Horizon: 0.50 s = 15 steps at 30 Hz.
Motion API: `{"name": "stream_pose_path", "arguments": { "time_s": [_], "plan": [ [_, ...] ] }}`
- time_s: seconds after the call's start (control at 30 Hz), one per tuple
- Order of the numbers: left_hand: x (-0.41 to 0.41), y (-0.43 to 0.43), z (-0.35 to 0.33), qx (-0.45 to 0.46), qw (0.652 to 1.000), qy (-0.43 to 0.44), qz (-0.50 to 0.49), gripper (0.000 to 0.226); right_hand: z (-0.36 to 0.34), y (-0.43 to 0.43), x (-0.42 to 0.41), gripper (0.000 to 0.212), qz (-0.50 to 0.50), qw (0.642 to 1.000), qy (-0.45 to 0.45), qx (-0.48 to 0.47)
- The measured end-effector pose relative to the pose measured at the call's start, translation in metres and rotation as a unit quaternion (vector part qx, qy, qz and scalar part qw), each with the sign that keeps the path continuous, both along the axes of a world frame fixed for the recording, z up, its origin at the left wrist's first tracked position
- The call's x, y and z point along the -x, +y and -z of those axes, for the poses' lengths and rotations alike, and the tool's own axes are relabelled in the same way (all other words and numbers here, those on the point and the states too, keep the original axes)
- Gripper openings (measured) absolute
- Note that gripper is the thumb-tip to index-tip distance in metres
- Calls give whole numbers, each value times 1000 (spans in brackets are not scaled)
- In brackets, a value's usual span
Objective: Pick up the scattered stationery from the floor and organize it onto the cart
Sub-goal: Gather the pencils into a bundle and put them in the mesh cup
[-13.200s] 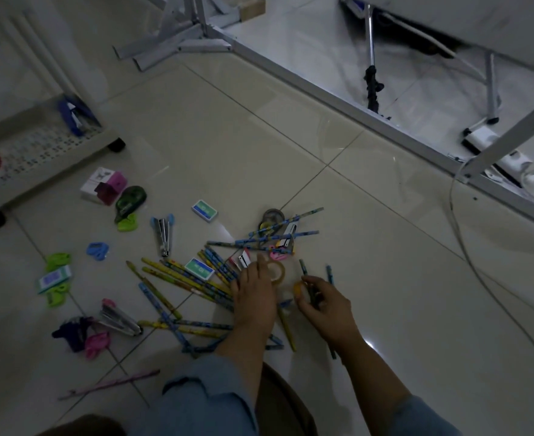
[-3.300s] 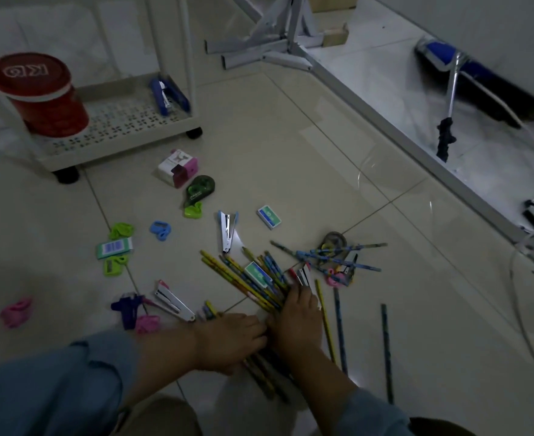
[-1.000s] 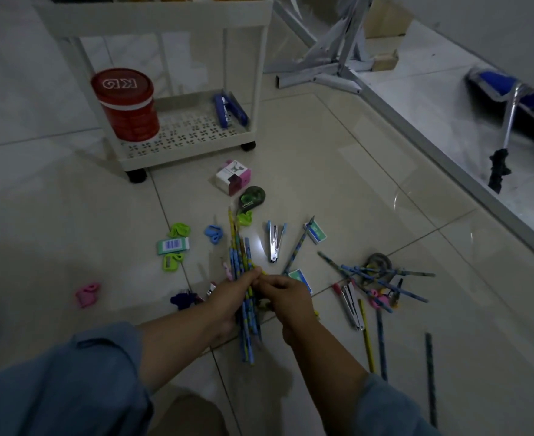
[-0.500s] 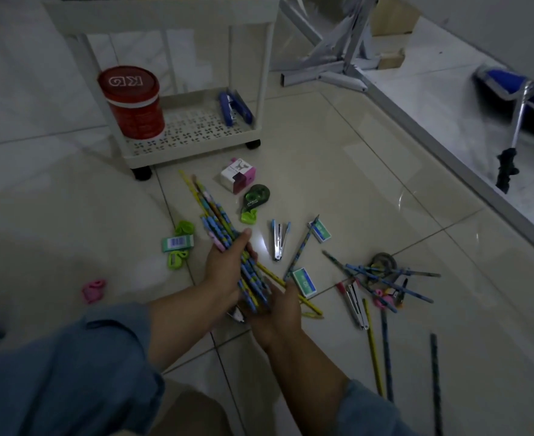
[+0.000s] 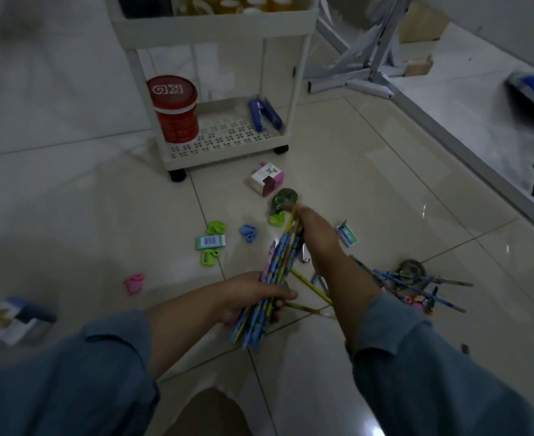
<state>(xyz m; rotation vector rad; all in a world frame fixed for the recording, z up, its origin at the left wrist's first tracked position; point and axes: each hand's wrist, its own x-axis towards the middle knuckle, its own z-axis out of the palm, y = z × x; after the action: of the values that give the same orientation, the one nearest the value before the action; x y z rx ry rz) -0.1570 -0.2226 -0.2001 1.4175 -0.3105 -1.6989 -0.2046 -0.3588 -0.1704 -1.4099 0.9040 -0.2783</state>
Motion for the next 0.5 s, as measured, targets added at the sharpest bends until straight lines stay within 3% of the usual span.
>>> {"name": "stream_pose_path", "arguments": {
  "time_s": [0.07,0.1,0.23,0.4,0.5],
  "plan": [
    [-4,3,-1,0,999,7,-31,23,0,11,-2,31,-121,992,45,1],
    [-6,5,-2,2,999,7,-36,23,2,14,-5,30,-129,991,39,-11],
    [-15,15,-3,10,1000,-6,-11,26,-4,14,-21,25,22,998,-43,-33],
    [-17,21,-8,7,1000,-20,5,28,-9,17,-25,24,-93,994,-30,50],
    [-20,29,-7,9,1000,-24,-3,28,-11,12,-29,18,-61,997,-30,48]
  ]
}}
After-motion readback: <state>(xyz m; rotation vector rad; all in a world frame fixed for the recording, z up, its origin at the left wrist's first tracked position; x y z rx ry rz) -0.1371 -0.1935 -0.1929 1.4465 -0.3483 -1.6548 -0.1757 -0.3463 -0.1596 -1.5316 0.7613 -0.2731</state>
